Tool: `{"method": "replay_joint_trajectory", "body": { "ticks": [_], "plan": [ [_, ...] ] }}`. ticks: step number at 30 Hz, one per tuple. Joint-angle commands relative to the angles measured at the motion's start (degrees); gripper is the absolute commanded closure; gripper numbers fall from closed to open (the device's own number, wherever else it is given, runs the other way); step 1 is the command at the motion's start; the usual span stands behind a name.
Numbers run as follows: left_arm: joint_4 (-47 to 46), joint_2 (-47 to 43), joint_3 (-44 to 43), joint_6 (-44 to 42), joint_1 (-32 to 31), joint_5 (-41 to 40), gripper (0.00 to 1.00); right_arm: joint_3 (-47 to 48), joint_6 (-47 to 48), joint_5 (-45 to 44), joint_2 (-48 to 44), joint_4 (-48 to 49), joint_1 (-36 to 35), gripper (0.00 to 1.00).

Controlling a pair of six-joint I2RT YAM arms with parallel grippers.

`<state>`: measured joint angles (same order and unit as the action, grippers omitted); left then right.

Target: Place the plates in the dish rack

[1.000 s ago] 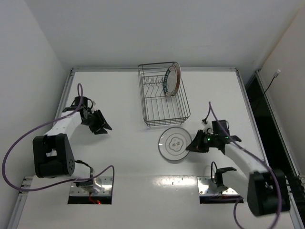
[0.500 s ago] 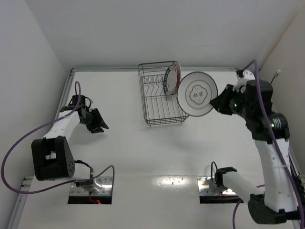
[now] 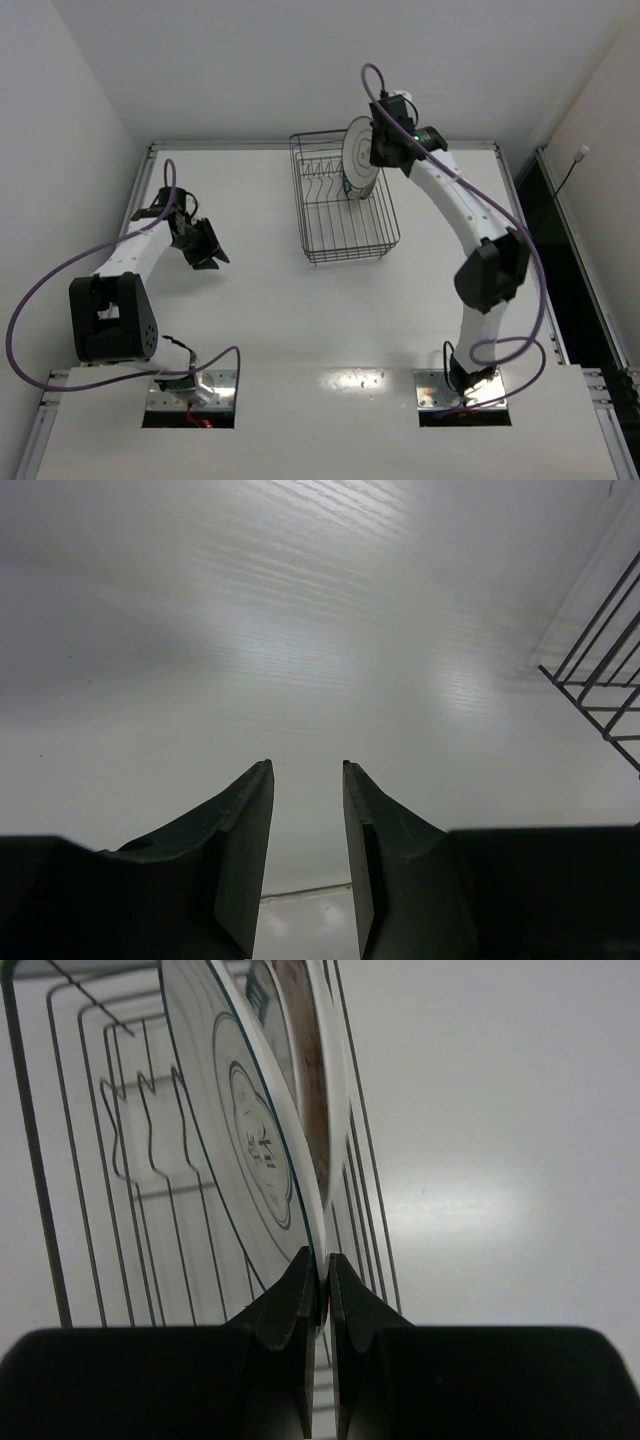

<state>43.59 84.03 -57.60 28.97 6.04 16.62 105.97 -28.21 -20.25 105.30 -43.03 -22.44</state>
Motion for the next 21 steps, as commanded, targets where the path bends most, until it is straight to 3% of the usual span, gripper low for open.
{"method": "replay_joint_trajectory", "body": {
  "ticks": [1,6,11,21],
  "plan": [
    [1.2,0.0,-2.2,0.4,-2.3,-1.0,0.69,12.6,3.4,-11.6,5.5,3.2,-3.0,1.0],
    [1.2,0.0,-2.0,0.4,-3.9,-0.4,0.69,20.2,6.6,-18.7,14.4,5.0,-4.5,1.0],
    [1.2,0.5,-1.2,0.4,-3.9,-0.9,0.69,21.5,7.1,-22.4,19.8,6.4,-4.5,1.0],
    [1.2,3.6,-4.6,0.4,-3.9,-1.9,0.69,21.1,7.6,-19.0,23.9,7.6,-5.1,1.0]
  ]
}}
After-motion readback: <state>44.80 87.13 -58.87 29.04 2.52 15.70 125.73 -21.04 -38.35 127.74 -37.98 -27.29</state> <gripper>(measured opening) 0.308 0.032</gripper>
